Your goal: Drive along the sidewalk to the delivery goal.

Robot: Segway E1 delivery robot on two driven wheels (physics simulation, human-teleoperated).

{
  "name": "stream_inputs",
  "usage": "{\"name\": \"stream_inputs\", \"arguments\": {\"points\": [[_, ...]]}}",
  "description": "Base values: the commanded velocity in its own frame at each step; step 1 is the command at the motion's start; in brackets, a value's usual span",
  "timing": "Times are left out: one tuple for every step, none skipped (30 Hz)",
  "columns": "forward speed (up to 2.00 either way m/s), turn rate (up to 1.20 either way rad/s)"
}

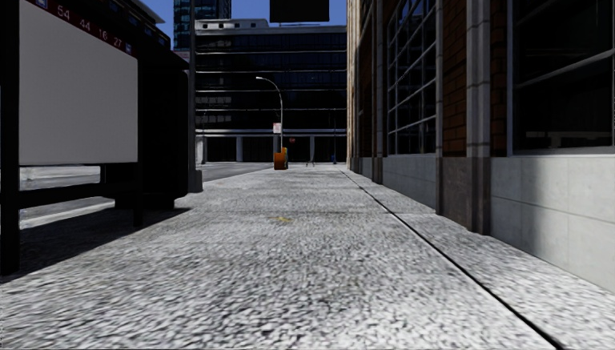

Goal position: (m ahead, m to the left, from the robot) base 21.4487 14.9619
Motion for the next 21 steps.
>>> {"name": "stream_inputs", "arguments": {"points": [[1.81, 0.0], [1.81, 0.0], [1.81, -0.44], [1.81, -0.44], [1.81, -0.91], [1.81, 0.0], [1.81, 0.0], [1.81, 0.0], [1.81, 0.0], [1.81, 0.0], [1.81, 0.0], [1.81, 0.0], [1.81, 0.0], [1.81, 0.0], [1.81, 0.0], [1.81, 0.0], [1.81, 0.0], [1.81, 0.0], [1.81, 0.0], [1.81, 0.0], [1.81, 0.0]]}}
